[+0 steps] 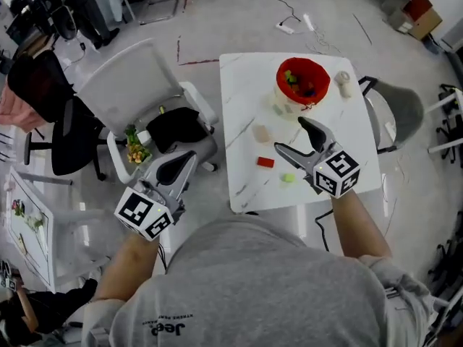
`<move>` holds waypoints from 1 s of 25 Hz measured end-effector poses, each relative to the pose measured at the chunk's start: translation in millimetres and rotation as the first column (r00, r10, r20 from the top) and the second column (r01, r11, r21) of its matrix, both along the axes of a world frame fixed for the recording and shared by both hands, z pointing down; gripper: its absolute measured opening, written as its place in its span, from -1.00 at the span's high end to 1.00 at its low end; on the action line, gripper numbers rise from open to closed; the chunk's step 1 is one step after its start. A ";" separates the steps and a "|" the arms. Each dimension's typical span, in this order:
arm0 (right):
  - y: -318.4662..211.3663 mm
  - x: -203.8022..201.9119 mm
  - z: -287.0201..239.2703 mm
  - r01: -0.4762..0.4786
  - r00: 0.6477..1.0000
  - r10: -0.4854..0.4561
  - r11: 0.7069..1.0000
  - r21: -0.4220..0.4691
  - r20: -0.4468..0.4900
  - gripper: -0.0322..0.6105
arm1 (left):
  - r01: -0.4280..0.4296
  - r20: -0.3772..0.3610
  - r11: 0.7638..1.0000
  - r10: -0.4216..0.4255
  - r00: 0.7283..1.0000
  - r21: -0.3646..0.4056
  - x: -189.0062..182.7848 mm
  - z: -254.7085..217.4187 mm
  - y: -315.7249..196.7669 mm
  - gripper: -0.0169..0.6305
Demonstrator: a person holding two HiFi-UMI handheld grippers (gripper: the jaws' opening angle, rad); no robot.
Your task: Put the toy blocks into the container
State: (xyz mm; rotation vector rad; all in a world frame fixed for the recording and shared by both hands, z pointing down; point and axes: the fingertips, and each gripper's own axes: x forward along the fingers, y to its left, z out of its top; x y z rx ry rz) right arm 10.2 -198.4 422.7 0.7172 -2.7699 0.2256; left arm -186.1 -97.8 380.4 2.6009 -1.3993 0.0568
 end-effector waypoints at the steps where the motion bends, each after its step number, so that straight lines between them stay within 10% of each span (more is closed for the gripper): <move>1: -0.6 11.4 12.7 -0.013 1.000 0.012 1.000 -0.014 -0.022 -0.26 | -0.034 0.005 0.999 0.035 0.999 -0.008 14.7 5.7 -9.7 0.77; 14: 43.8 76.0 182.9 0.038 0.957 -0.100 0.974 -0.225 -0.271 -0.26 | -0.331 0.044 0.934 0.339 0.940 -0.135 150.3 85.4 -73.9 0.77; 25: 70.4 80.1 255.1 0.184 0.891 -0.280 0.943 -0.278 -0.358 -0.26 | -0.415 0.050 0.881 0.436 0.898 -0.227 189.6 129.7 -74.0 0.77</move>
